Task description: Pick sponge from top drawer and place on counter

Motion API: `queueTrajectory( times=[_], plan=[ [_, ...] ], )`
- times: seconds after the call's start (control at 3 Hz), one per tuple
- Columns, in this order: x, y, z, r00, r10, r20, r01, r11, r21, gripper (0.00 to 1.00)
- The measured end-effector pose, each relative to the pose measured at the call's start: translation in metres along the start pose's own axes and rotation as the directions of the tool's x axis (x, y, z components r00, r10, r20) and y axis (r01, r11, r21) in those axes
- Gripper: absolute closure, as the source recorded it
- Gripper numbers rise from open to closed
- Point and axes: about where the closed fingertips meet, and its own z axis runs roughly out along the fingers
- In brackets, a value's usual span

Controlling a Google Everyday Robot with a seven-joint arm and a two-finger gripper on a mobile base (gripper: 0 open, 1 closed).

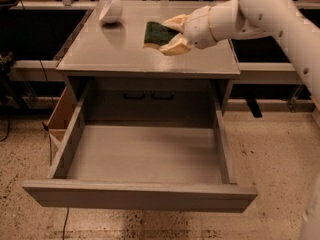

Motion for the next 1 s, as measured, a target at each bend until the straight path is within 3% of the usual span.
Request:
queueTrajectory(
  times=[0.33,0.67,1.0],
  plan=[
    [0.015,-0.019,0.03,1.0,0.006,-0.008,-0.005,0.9999,0.01,1.0],
    [0.035,-0.024,0.057,0.999,0.031,-0.029,-0.031,0.9995,-0.004,1.0],
    [0.052,-0.021,0.074,0.997,0.06,-0.039,-0.061,0.9977,-0.03,0.83]
  ],
)
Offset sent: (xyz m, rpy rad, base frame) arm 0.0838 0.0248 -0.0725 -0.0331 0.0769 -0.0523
